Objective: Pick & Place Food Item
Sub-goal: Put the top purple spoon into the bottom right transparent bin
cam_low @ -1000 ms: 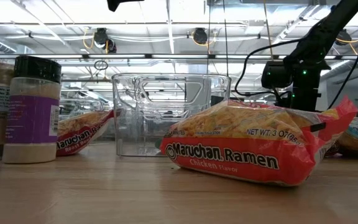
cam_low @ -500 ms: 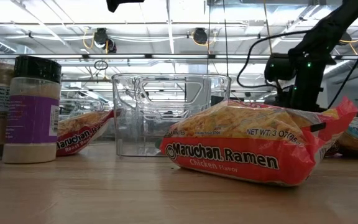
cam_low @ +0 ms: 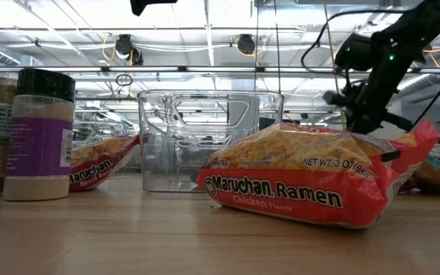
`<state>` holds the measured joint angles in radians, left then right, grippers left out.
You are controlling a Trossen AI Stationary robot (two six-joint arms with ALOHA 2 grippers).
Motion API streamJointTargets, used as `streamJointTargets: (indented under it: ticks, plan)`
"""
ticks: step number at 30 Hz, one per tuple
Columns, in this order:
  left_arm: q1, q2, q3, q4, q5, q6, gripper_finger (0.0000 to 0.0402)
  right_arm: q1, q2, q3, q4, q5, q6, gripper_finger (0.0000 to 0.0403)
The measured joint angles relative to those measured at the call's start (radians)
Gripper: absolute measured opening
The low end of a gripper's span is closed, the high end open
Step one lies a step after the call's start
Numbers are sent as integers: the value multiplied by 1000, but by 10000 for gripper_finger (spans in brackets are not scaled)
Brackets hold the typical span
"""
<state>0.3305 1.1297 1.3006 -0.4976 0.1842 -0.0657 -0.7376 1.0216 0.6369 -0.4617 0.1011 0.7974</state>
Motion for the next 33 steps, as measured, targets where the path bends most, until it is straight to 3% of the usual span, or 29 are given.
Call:
streamJointTargets:
  ticks: [12, 20, 26, 33]
  plan:
    - [0, 0, 0, 5, 0, -16, 198, 24, -193, 2, 299, -93, 88, 0]
    - [0, 21, 2, 79, 6, -37, 198, 181, -182, 3, 599, -133, 69, 0]
    - [19, 111, 2, 122, 152, -107, 198, 337, -109, 3, 814, -126, 13, 0]
    - [16, 265, 1, 258, 297, -183, 198, 487, 19, 3, 962, -17, -22, 0]
